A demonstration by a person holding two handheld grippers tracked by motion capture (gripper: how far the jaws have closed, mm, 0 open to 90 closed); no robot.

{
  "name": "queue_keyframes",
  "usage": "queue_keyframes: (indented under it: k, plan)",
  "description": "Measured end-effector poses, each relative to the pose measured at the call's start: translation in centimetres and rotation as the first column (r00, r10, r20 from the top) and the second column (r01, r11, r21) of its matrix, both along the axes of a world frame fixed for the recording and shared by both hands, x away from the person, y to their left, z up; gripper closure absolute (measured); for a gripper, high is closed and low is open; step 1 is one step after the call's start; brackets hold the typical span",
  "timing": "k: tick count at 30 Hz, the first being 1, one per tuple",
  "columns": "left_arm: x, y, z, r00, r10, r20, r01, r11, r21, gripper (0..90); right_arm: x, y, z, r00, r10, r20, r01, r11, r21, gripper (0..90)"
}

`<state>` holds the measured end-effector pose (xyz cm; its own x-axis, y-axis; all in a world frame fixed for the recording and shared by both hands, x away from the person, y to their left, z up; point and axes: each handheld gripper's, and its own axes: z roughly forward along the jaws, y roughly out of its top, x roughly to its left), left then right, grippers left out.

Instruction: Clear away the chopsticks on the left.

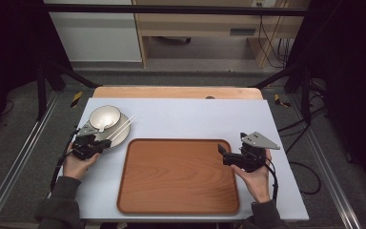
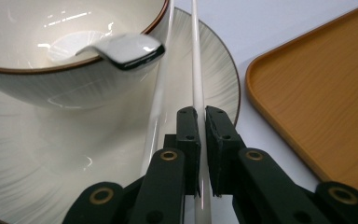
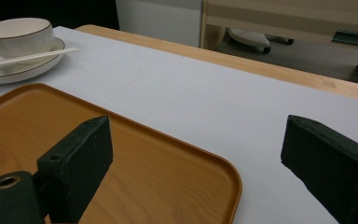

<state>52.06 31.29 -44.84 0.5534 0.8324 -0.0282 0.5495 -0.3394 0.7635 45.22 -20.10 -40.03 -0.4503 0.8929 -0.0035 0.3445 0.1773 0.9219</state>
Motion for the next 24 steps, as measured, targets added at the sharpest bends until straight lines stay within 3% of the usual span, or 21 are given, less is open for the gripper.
queue_keyframes:
  k: [7, 15, 24]
  plan:
    - [-1.1, -1.0, 1.4, 0.9994, 0.002, 0.034, -0.001, 0.9997, -0.026, 84.3, -0.1, -0.3, 0.2, 0.9999, -0.009, 0.008, 0.009, 1.000, 0.004, 8.2]
    - [-3.5, -2.2, 3.7, 0.9949, 0.044, 0.091, -0.039, 0.9975, -0.060, 84.3, -0.2, -0.5, 0.3, 0.9996, -0.025, 0.012, 0.025, 1.000, 0.002, 7.5]
    - [-6.3, -4.3, 4.9, 0.9868, 0.106, 0.122, -0.102, 0.9941, -0.036, 84.3, -0.3, -0.9, 0.4, 0.9991, -0.041, 0.014, 0.041, 0.999, 0.011, 7.5]
